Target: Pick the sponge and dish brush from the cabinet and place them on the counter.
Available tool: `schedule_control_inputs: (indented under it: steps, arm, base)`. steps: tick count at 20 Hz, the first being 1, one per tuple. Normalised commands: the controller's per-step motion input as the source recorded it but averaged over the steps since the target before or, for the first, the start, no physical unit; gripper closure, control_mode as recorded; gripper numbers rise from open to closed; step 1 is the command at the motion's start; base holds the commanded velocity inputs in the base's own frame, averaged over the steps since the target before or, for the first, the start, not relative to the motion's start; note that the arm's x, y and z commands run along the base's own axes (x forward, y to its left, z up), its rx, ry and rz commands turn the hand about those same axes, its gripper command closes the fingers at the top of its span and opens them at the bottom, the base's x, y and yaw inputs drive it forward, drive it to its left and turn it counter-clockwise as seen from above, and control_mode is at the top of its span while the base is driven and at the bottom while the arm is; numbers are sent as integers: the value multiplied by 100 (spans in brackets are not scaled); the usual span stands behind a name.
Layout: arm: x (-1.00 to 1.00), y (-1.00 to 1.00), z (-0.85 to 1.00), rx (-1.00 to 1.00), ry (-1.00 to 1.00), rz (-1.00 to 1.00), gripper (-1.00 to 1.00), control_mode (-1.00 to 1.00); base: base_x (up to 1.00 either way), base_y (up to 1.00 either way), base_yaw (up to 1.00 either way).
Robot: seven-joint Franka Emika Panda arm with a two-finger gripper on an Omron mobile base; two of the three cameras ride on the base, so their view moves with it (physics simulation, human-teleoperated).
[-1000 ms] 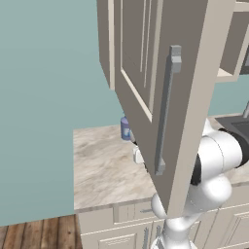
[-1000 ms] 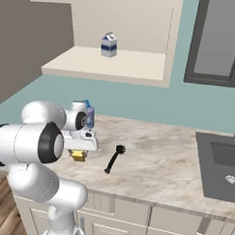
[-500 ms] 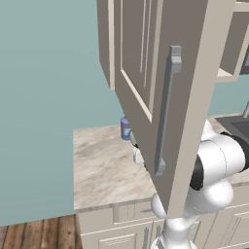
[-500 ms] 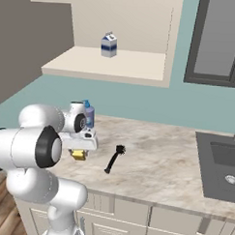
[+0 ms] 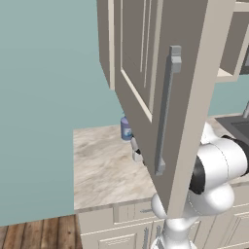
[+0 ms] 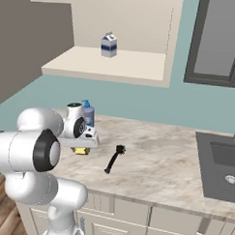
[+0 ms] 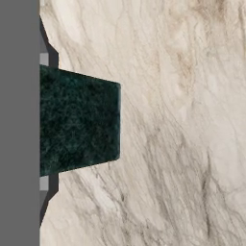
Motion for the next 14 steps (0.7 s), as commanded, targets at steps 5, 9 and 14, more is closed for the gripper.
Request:
schedule_control_inputs:
  steps: [5, 9, 14]
  arm:
    - [31, 0, -16, 0, -13, 1, 100, -100]
    - [23, 0, -25, 0, -9, 0, 100, -100]
    - [5, 0, -43, 0, -3, 0, 100, -100]
  base:
    - [0, 0, 0]
    - [0, 0, 0]
    - [0, 0, 0]
